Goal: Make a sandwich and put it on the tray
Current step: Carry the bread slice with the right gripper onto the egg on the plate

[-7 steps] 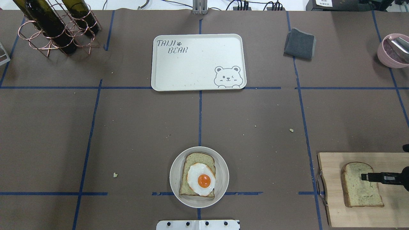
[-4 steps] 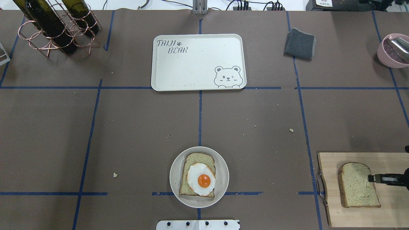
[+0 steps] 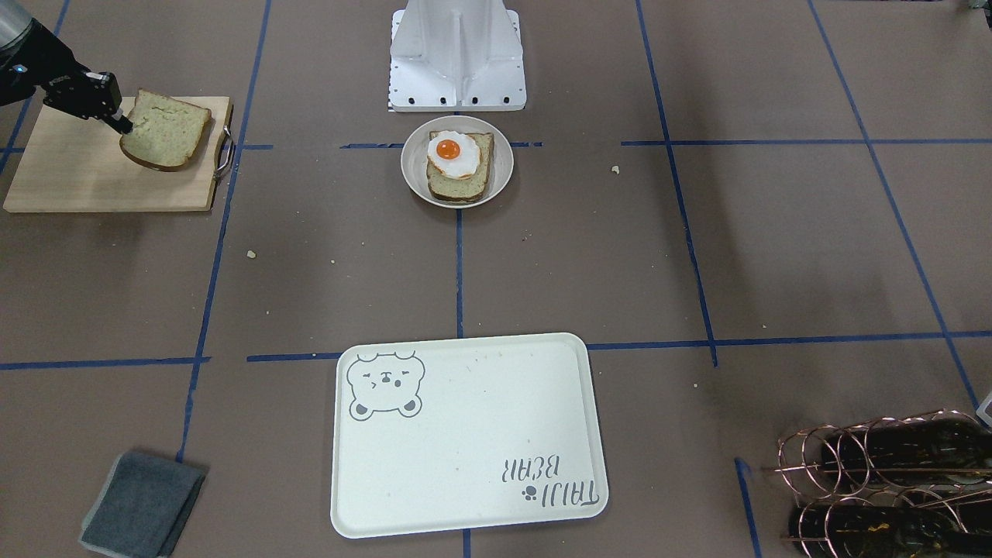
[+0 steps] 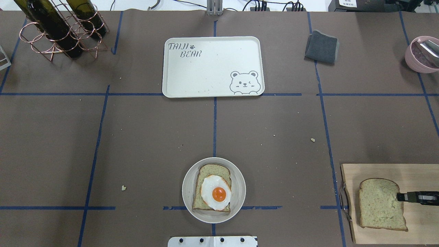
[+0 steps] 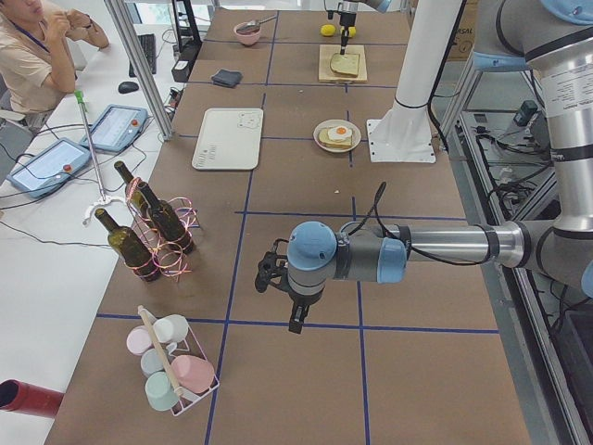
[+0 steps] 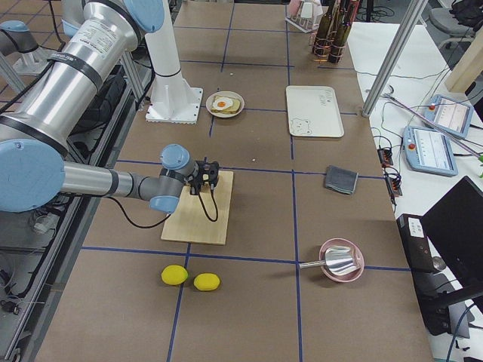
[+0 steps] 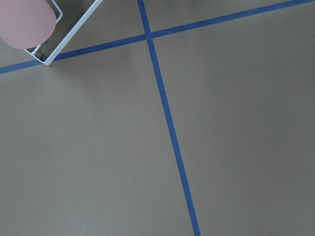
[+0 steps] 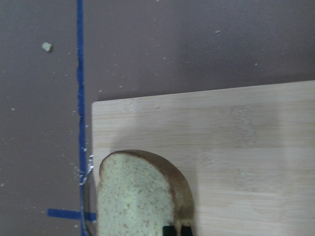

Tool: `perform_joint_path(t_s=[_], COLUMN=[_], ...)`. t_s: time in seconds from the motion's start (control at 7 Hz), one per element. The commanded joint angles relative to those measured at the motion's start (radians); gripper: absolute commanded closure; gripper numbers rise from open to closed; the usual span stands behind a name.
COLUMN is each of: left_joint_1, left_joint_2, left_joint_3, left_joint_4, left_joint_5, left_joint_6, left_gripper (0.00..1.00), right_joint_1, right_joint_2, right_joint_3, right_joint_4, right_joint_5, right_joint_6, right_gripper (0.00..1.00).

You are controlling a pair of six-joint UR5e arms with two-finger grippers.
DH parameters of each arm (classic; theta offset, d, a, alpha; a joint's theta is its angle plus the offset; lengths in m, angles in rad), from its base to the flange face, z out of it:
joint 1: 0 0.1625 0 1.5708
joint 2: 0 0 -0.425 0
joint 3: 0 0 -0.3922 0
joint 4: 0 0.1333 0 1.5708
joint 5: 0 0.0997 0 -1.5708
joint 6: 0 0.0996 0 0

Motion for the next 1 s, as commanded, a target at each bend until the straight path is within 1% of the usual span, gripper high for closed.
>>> perform_joint_path(t_s=[0.0,0.29,0.43,0.57,0.71,0.86], left_joint_1=[0.0,0.0,0.0,0.0,-0.002,0.0], left_joint_2=[0.0,0.002,0.002,0.002,0.002,0.002], left_joint_3=[0.001,0.001,0.003,0.001,0.001,0.003], left_joint_4=[0.0,0.002,0.002,0.002,0.002,0.002], left_joint_5=[-0.002,-0.002,-0.002,-0.002,-0.002,-0.002], left_joint_6=[-0.001,-0.001,-0.001,-0.001,-0.001,-0.001], left_gripper=[0.0,0.0,0.0,0.0,0.0,0.0], right_joint_1=[0.0,-0.01,-0.013,-0.052,-0.11,-0.184], right_joint_2=[0.081,0.255,0.353,0.459,0.579,0.691], right_joint_3=[0.067,0.075,0.075,0.075,0.073,0.055], right_joint_4=[0.003,-0.032,-0.089,-0.144,-0.255,-0.349], right_joint_5=[0.01,0.007,0.007,-0.008,-0.089,-0.196], right_joint_6=[0.117,0.151,0.153,0.154,0.154,0.154], right_gripper=[1.0,1.0,1.0,1.0,1.0,1.0])
